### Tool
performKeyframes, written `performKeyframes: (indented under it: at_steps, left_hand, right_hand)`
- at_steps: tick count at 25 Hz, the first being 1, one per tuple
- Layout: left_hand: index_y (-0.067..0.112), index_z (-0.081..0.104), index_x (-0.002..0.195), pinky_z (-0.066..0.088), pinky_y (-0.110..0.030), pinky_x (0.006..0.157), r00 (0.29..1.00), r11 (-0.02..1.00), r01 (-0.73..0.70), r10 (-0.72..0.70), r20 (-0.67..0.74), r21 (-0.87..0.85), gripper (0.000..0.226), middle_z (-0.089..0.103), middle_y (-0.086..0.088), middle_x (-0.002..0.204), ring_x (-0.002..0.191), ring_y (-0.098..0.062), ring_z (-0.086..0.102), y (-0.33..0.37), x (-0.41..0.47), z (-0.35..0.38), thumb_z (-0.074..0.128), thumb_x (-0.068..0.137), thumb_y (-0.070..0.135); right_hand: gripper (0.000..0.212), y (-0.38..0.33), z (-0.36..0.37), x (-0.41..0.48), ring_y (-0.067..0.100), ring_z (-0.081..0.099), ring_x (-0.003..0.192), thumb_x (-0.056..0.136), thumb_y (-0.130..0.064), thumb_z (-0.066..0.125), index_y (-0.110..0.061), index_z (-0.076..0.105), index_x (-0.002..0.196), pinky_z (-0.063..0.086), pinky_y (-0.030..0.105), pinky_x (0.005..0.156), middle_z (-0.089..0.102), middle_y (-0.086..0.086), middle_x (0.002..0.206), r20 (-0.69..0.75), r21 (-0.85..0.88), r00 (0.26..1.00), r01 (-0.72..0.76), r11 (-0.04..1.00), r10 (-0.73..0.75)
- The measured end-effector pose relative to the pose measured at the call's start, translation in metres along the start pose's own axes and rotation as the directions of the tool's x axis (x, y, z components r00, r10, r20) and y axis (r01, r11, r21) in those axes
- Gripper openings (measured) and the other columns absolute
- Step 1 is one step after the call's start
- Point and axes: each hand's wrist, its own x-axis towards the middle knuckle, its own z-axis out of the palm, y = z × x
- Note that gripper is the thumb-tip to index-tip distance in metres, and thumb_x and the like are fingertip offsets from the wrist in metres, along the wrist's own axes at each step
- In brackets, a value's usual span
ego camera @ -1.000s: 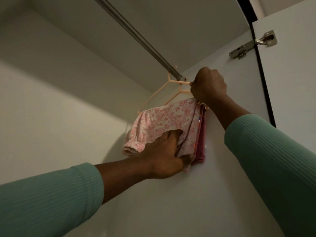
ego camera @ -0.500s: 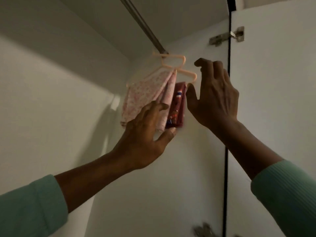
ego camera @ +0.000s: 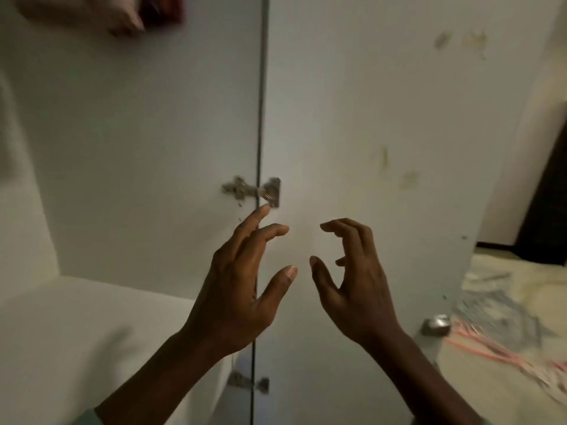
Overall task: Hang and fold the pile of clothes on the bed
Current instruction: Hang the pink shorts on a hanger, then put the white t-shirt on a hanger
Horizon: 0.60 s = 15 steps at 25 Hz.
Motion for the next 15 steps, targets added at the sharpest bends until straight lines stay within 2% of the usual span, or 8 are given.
performKeyframes:
  at_steps: [4,7,11,15]
  left_hand:
    - [0.031,0.051,0.145,0.042,-0.036,0.110,0.985,0.992,0.065,-0.046,0.163,-0.107,0.052,0.025,0.017,0.169,0.147,-0.009,0.041,0.032,-0.064,0.084,0.056,0.098,0.052]
    - [0.025,0.057,0.140,0.047,-0.044,0.109,0.964,0.975,0.115,-0.064,0.257,-0.189,0.047,0.031,0.012,0.167,0.146,-0.010,0.042,0.071,-0.106,0.158,0.058,0.098,0.046]
    - [0.023,0.056,0.141,0.045,-0.053,0.112,0.902,0.953,0.150,-0.024,0.430,-0.263,0.047,0.035,0.006,0.166,0.148,-0.011,0.040,0.152,-0.160,0.263,0.060,0.098,0.044]
    - [0.026,0.049,0.147,0.041,-0.064,0.112,0.812,0.940,0.162,0.046,0.582,-0.300,0.055,0.032,0.004,0.167,0.151,-0.018,0.037,0.236,-0.206,0.348,0.060,0.098,0.048]
  right_hand:
    - [0.051,0.039,-0.034,-0.113,0.006,0.052,0.122,0.094,-0.032,0.064,-0.020,0.051,0.141,0.056,0.022,0.084,0.045,-0.005,0.144,0.037,0.003,0.967,-0.251,0.968,0.251]
    - [0.050,0.072,-0.079,-0.195,0.005,0.050,0.126,0.094,-0.037,0.062,-0.021,0.051,0.141,0.051,0.019,0.093,0.046,-0.004,0.145,0.011,-0.036,0.904,-0.427,0.904,0.427]
    - [0.053,0.122,-0.171,-0.315,0.008,0.049,0.129,0.096,-0.037,0.067,-0.025,0.047,0.143,0.055,0.029,0.100,0.042,-0.006,0.148,-0.038,-0.123,0.771,-0.635,0.762,0.636]
    - [0.054,0.148,-0.271,-0.410,-0.001,0.043,0.126,0.096,-0.040,0.061,-0.022,0.048,0.145,0.040,0.005,0.095,0.041,-0.004,0.148,-0.076,-0.207,0.642,-0.759,0.618,0.763]
